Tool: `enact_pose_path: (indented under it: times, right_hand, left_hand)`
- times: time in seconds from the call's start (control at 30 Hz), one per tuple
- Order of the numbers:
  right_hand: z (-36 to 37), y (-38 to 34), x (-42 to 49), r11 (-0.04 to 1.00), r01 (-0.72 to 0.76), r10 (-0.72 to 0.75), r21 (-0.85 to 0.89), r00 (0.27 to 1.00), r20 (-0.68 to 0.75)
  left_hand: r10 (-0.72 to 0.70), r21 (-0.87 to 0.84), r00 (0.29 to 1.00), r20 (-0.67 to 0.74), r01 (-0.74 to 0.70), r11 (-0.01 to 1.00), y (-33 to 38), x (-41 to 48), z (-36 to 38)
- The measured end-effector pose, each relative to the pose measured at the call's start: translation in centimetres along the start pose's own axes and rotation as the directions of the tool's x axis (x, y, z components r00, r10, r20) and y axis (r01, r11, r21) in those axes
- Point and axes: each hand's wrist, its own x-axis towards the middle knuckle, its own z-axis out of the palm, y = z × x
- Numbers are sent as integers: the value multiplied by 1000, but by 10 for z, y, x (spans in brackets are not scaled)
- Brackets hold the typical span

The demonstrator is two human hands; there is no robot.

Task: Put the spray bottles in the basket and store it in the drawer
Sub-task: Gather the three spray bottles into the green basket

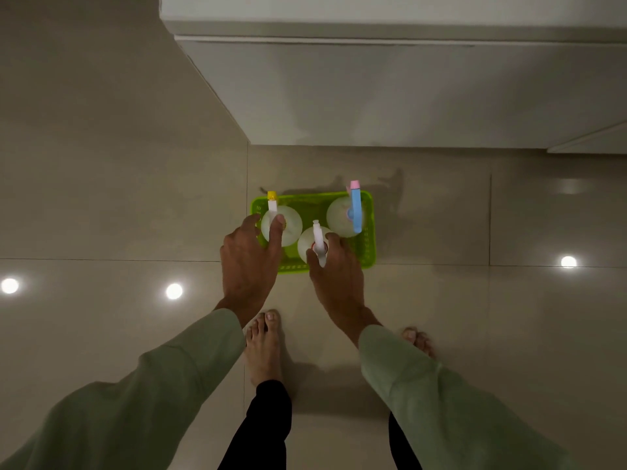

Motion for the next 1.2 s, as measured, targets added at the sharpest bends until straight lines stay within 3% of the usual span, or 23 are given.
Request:
enact_pose_path:
  times: [0.2, 0.43, 0.63, 0.77, 0.9, 1.03, 1.13, 1.2]
  right_hand:
    - [11, 3, 4, 989, 37, -42, -145, 999, -31]
    - [13, 3, 2, 981, 59, -70, -186, 996, -53]
    - [-7, 18, 3, 997, 28, -22, -72, 997, 79]
    - [-26, 46, -4, 994, -3, 12, 113, 997, -81]
    - [-25, 75, 4, 966, -131, 176, 224, 965, -195]
    - [-10, 94, 31, 919, -339, 347, 200, 938, -6]
    - [1, 99, 52, 906, -350, 338, 237, 937, 90]
    - [5, 101, 61, 906, -346, 333, 244, 938, 93]
  left_hand:
    - [-7, -13, 1000, 18, 8, 1000, -5, -4, 3]
    - [-2, 0, 999, 51, 2, 1000, -6, -5, 4]
    - [6, -16, 1000, 29, -5, 1000, -13, -4, 1]
    - [2, -46, 998, 69, 1, 999, -31, -4, 5]
    - [-179, -41, 974, 142, 186, 982, -53, -2, 22]
    - [-405, -2, 884, 233, 417, 909, -72, 10, 43]
    - [-451, 0, 820, 353, 482, 876, -81, 21, 59]
    - [-432, 16, 825, 366, 458, 889, -82, 24, 66]
